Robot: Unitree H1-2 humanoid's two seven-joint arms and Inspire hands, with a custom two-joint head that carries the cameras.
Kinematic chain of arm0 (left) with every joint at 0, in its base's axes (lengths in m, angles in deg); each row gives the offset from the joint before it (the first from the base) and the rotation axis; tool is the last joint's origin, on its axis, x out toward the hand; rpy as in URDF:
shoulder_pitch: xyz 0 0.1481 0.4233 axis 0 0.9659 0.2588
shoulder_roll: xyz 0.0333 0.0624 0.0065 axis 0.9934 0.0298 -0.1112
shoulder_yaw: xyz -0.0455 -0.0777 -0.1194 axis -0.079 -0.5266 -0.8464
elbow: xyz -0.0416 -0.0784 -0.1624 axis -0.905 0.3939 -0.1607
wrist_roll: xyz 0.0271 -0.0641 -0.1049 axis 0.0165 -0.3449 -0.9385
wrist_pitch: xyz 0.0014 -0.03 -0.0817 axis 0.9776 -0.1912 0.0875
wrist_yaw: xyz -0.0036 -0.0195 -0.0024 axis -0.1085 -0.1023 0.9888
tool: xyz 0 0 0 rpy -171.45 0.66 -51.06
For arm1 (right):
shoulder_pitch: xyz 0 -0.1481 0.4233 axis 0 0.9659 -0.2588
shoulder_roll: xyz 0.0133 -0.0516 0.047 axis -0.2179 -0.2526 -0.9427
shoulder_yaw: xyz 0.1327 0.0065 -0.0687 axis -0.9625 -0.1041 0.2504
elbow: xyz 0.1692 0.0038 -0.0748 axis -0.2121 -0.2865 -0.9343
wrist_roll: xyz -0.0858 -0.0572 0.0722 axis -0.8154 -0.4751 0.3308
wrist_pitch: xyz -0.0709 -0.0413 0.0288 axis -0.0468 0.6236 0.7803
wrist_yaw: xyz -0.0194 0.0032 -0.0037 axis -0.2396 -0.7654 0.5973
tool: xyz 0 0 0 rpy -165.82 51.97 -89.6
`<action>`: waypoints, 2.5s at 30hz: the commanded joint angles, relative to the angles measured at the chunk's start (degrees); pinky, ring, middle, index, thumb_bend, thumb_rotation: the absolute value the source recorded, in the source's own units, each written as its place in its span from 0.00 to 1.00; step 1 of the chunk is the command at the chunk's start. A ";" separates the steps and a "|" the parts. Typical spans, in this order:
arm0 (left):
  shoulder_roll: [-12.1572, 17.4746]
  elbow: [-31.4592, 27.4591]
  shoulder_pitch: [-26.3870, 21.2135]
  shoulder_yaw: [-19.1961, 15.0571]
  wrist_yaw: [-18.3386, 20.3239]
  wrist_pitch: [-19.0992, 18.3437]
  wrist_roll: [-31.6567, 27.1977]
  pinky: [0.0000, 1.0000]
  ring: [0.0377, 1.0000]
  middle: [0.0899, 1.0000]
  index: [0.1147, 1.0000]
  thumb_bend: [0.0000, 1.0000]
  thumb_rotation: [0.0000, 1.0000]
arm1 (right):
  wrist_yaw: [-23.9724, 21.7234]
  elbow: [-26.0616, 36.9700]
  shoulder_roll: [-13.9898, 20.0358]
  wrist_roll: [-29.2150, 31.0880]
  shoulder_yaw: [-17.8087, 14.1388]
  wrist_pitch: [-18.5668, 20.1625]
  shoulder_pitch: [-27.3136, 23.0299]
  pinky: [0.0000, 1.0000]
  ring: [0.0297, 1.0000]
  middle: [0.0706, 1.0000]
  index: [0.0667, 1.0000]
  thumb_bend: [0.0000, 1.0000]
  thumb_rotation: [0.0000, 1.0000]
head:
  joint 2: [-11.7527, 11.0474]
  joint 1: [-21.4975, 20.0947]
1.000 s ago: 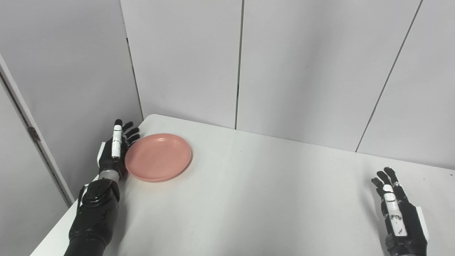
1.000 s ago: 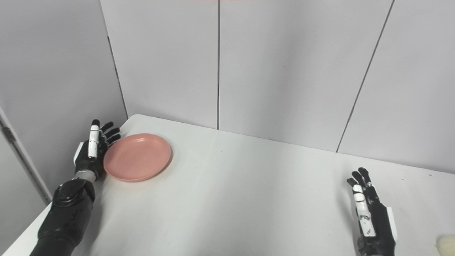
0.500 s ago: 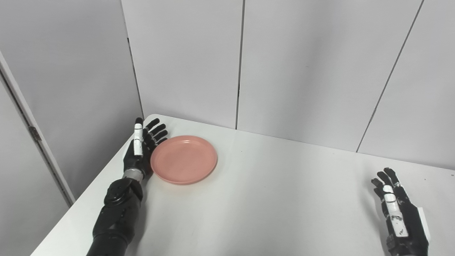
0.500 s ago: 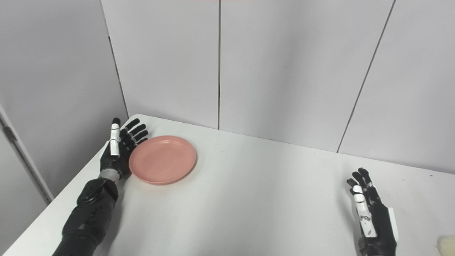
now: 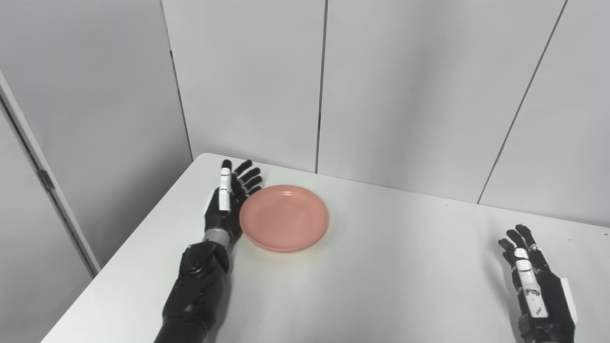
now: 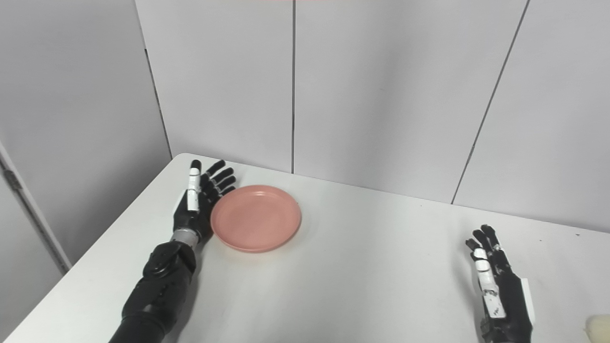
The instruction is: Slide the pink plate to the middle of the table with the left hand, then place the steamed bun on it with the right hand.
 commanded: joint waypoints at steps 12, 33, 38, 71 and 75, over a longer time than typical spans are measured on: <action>-3.75 -6.21 1.01 4.76 0.82 -3.99 1.96 0.82 0.83 0.79 0.78 0.67 1.00 | 0.04 1.60 -0.12 -0.17 0.02 -0.40 -0.03 1.00 0.92 0.94 0.94 0.60 0.74 | 1.17 -2.18; -9.96 -12.52 7.49 11.71 2.19 -3.33 6.21 0.86 0.87 0.84 0.82 0.65 1.00 | 1.51 -3.50 -1.12 -2.08 0.33 -1.92 -1.21 0.96 0.89 0.90 0.91 0.64 0.69 | 2.68 -17.12; -11.28 -13.72 9.44 12.44 2.23 -1.39 7.25 0.86 0.88 0.85 0.83 0.64 1.00 | 2.00 -3.55 -1.54 -2.79 0.46 -2.86 -0.94 0.92 0.86 0.89 0.91 0.65 0.68 | 3.15 -21.20; -10.62 -28.07 17.31 18.26 5.53 -7.38 9.18 0.98 0.96 0.94 0.91 0.48 1.00 | 0.62 23.98 16.57 -32.98 6.16 25.52 -5.41 0.75 0.82 0.83 0.82 0.69 0.53 | 5.64 -48.34; -9.19 -28.32 17.28 18.38 6.63 -7.36 9.55 0.98 0.96 0.95 0.93 0.48 1.00 | -1.41 25.42 19.57 -39.21 6.71 33.56 -6.14 0.79 0.85 0.84 0.82 0.71 0.52 | 5.55 -50.25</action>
